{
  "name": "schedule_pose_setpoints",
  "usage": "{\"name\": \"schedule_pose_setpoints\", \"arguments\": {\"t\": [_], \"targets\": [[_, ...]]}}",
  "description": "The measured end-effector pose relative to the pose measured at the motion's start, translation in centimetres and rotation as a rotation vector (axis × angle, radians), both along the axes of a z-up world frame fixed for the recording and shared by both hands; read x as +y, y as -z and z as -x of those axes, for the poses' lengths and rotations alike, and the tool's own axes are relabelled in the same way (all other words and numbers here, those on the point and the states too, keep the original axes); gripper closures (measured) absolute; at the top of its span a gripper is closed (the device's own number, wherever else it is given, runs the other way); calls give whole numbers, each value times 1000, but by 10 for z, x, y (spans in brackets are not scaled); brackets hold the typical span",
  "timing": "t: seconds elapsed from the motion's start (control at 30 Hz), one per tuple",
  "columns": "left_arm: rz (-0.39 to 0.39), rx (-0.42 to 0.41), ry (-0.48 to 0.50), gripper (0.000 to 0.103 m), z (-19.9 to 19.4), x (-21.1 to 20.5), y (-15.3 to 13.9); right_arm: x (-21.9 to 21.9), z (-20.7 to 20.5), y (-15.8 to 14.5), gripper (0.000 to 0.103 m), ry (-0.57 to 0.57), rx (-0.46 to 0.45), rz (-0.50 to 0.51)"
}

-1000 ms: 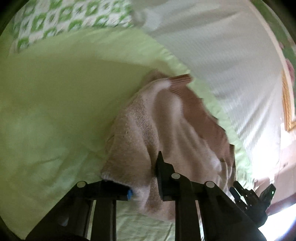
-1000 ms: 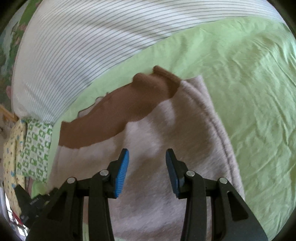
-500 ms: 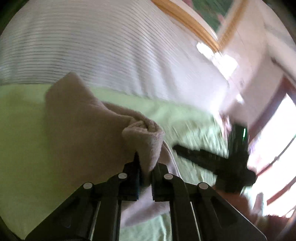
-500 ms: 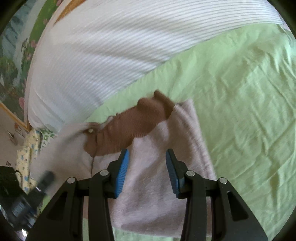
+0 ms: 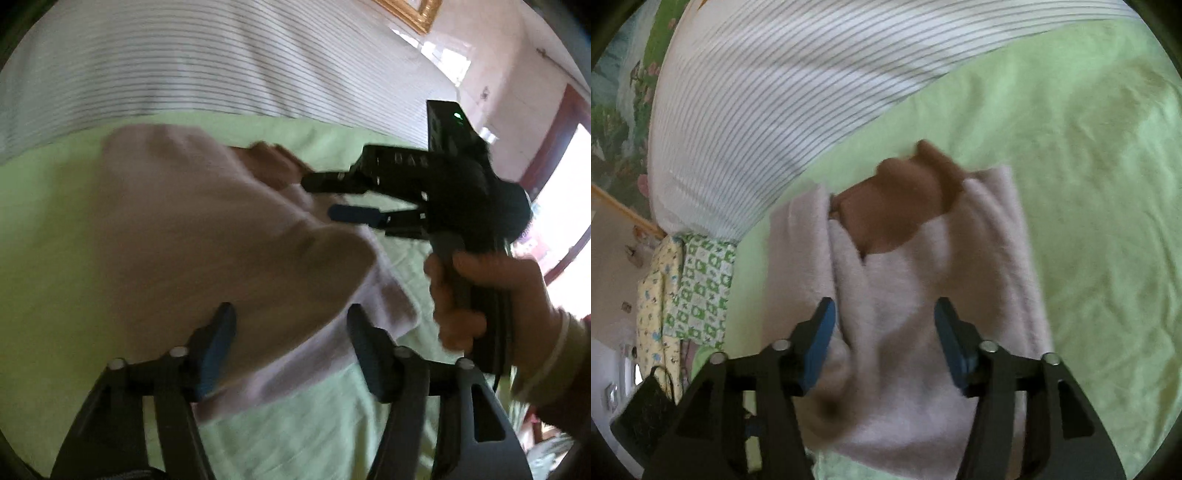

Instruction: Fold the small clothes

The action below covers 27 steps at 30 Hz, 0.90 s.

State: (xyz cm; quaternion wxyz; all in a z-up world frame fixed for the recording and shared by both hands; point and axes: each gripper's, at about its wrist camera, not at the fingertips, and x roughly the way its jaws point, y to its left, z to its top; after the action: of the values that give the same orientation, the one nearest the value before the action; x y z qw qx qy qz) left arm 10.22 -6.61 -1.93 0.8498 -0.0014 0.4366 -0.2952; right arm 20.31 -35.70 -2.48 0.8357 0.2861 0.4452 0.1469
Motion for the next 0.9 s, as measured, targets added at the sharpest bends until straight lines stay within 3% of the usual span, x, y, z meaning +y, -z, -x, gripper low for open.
{"name": "schedule_pose_setpoints", "arguments": {"t": [0.1,0.37,0.53,0.63,0.67,0.73,0.77,0.8,0.9], "targets": [[-26,24,-48,37,10,27,6,14,-14,3,35,-65,9,-7],[-129,91,-177,33,15,57,39,43,-50,14,34,-194,70,26],[-86,147,-277,33,-2,75,49,53,-54,12,34,-236,65,9],[-135,144,-280,35,-17,70,57,64,-53,15,34,-271,77,41],[-146,149,-276,36,-21,69,60,68,-53,14,36,-285,73,51],[-130,144,-262,46,-25,67,61,76,-52,11,61,-313,64,64],[-120,147,-244,58,-26,65,60,80,-52,10,74,-327,75,70],[-112,153,-225,71,-26,63,59,80,-51,7,78,-327,74,70],[-135,136,-198,72,-26,55,51,77,-41,-25,82,-305,0,57]]}}
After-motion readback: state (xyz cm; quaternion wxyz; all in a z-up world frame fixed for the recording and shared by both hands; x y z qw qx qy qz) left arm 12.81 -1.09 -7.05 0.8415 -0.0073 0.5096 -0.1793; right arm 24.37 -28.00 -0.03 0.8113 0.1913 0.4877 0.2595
